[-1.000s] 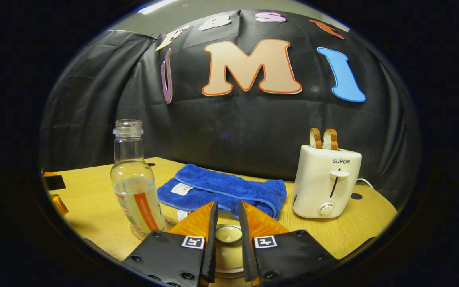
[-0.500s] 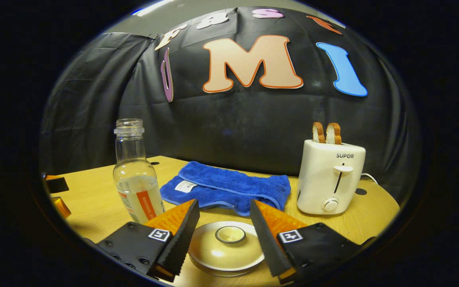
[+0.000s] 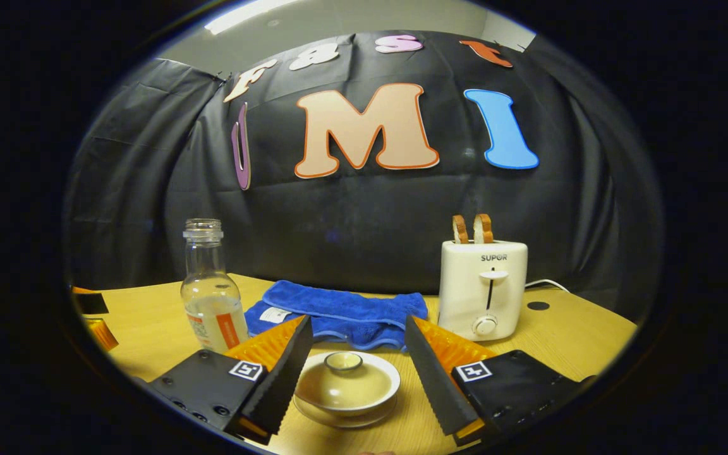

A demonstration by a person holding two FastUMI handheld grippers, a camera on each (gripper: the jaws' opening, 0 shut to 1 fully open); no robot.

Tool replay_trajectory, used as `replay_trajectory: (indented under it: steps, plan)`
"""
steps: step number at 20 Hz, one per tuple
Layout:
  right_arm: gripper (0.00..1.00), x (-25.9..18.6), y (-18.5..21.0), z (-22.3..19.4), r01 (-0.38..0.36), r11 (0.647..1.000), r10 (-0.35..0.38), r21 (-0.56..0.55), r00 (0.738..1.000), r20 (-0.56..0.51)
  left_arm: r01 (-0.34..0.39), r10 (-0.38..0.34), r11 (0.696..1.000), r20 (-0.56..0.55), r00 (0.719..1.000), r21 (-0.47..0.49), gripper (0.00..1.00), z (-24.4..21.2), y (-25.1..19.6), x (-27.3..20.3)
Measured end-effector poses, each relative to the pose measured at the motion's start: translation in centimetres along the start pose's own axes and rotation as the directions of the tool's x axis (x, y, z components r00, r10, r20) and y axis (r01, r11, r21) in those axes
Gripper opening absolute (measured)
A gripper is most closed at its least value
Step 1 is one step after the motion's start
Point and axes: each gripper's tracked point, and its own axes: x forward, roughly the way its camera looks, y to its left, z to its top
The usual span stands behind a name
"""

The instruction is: Open the teacup lid with one hand, grasp the water bottle and pour water into the teacup with the other hand; after pouring, place the water bottle on the coaster and then close the teacup lid.

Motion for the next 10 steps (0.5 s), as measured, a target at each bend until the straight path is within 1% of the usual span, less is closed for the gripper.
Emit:
replay_trajectory:
  steps: [2,4,5,7,8,9,10]
  plan:
    - [0.89,-2.5,-0.2,0.1,0.047,0.999,-0.047,-0.003,0.999,0.005,-0.008,0.008,1.0,0.0,1.0,0.0,0.96,0.1,0.0,0.0]
    - [0.89,-5.4,-0.1,0.3,0.086,0.996,-0.086,-0.006,0.996,0.01,-0.01,0.01,1.0,0.0,1.0,0.001,0.96,-0.4,-0.8,0.5]
    - [0.94,-6.5,-0.4,0.3,0.11,0.994,-0.11,-0.005,0.994,0.012,-0.016,0.016,1.0,0.0,1.0,0.001,0.96,-0.5,-0.9,0.4]
    - [0.94,-8.8,-0.8,0.5,0.16,0.987,-0.16,-0.005,0.987,0.017,-0.032,0.032,0.999,0.0,0.999,0.002,0.96,-0.4,-1.0,0.2]
    - [0.94,-9.7,-0.6,0.4,0.168,0.986,-0.167,-0.005,0.986,0.015,-0.038,0.038,0.999,0.0,0.999,0.003,0.96,-0.4,-1.1,0.0]
    - [0.89,-10.4,-0.3,0.4,0.171,0.985,-0.171,-0.006,0.985,0.016,-0.039,0.039,0.999,0.001,0.999,0.003,0.96,-0.4,-1.3,-0.2]
    - [0.94,-11.0,-0.3,0.5,0.176,0.984,-0.175,-0.006,0.984,0.017,-0.04,0.04,0.999,0.0,0.999,0.003,0.96,-0.4,-1.5,-0.3]
